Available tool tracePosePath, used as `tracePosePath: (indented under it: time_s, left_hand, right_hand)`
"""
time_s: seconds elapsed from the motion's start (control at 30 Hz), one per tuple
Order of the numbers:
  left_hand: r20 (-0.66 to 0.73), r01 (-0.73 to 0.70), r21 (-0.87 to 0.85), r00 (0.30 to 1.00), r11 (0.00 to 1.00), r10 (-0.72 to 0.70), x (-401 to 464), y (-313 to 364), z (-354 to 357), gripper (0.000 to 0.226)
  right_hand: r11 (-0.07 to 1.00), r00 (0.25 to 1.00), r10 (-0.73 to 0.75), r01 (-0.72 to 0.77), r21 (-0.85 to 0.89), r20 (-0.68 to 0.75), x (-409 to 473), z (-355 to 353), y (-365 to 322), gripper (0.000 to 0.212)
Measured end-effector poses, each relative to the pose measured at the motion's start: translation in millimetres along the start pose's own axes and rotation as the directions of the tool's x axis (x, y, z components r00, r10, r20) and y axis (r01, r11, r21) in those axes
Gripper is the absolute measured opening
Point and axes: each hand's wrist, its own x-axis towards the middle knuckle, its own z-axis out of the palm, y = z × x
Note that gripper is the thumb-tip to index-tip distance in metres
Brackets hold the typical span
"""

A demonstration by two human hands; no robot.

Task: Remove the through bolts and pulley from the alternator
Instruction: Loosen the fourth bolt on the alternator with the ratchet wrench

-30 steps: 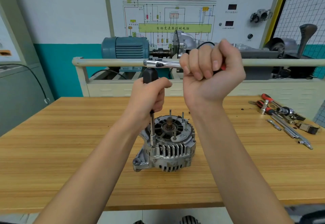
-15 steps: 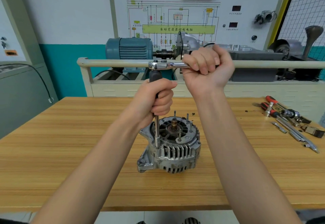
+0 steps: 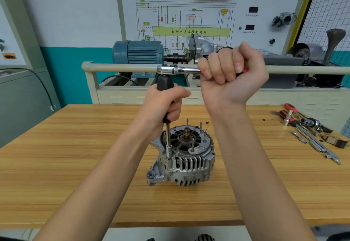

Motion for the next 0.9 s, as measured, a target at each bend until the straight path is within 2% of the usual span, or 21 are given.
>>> tracePosePath:
  time_s: [0.13, 0.2, 0.27, 0.37, 0.47, 0.57, 0.67, 0.73, 0.8, 0.9]
  left_hand:
    - [0.236, 0.066, -0.036, 0.970, 0.997, -0.055, 1.2, 8.8, -10.4, 0.035]
    - [0.291, 0.120, -0.119, 0.953, 0.986, -0.081, 3.4, 9.1, -9.3, 0.037]
    - [0.289, 0.157, -0.171, 0.952, 0.973, -0.103, 4.8, 7.6, -7.6, 0.043]
    - [0.113, 0.084, -0.084, 0.991, 0.993, -0.075, 3.5, 4.9, -3.2, 0.050]
    - [-0.088, 0.014, -0.011, 0.996, 1.000, -0.015, 2.7, 3.6, 4.9, 0.048]
    - [-0.210, -0.011, 0.022, 0.978, 1.000, 0.015, 3.6, 1.4, 12.9, 0.046]
    - [-0.241, -0.028, 0.061, 0.970, 0.998, 0.041, 3.6, -1.3, 15.7, 0.042]
    - [-0.168, -0.030, 0.055, 0.985, 0.998, 0.039, 3.6, -1.0, 10.2, 0.041]
    - [0.027, -0.026, 0.006, 0.999, 1.000, 0.025, 3.2, 1.2, -0.1, 0.040]
    - [0.340, 0.031, -0.044, 0.940, 0.999, -0.014, 2.1, 5.8, -11.5, 0.034]
  right_hand:
    - [0.935, 0.954, 0.268, -0.224, 0.273, -0.134, 21.0, -12.4, -1.9, 0.045]
    - [0.899, 0.929, 0.328, -0.250, 0.361, -0.174, 26.8, -17.8, 1.1, 0.044]
    - [0.906, 0.929, 0.314, -0.232, 0.353, -0.197, 26.7, -16.5, 2.8, 0.044]
    - [0.962, 0.967, 0.188, -0.145, 0.233, -0.174, 16.2, -7.6, 2.6, 0.044]
    - [1.000, 0.999, -0.022, 0.023, 0.021, -0.042, -3.6, 3.1, 6.9, 0.049]
    - [0.970, 0.973, -0.204, 0.215, -0.109, 0.104, -18.7, 11.6, 14.3, 0.050]
    - [0.970, 0.970, -0.202, 0.217, -0.107, 0.135, -18.2, 9.0, 11.5, 0.049]
    - [0.990, 0.989, -0.116, 0.123, -0.063, 0.094, -10.4, 3.3, 3.6, 0.049]
    - [0.999, 0.999, 0.034, -0.034, 0.030, 0.014, 2.2, -3.3, -3.6, 0.046]
    - [0.928, 0.962, 0.268, -0.245, 0.279, -0.045, 18.1, -15.3, -5.7, 0.045]
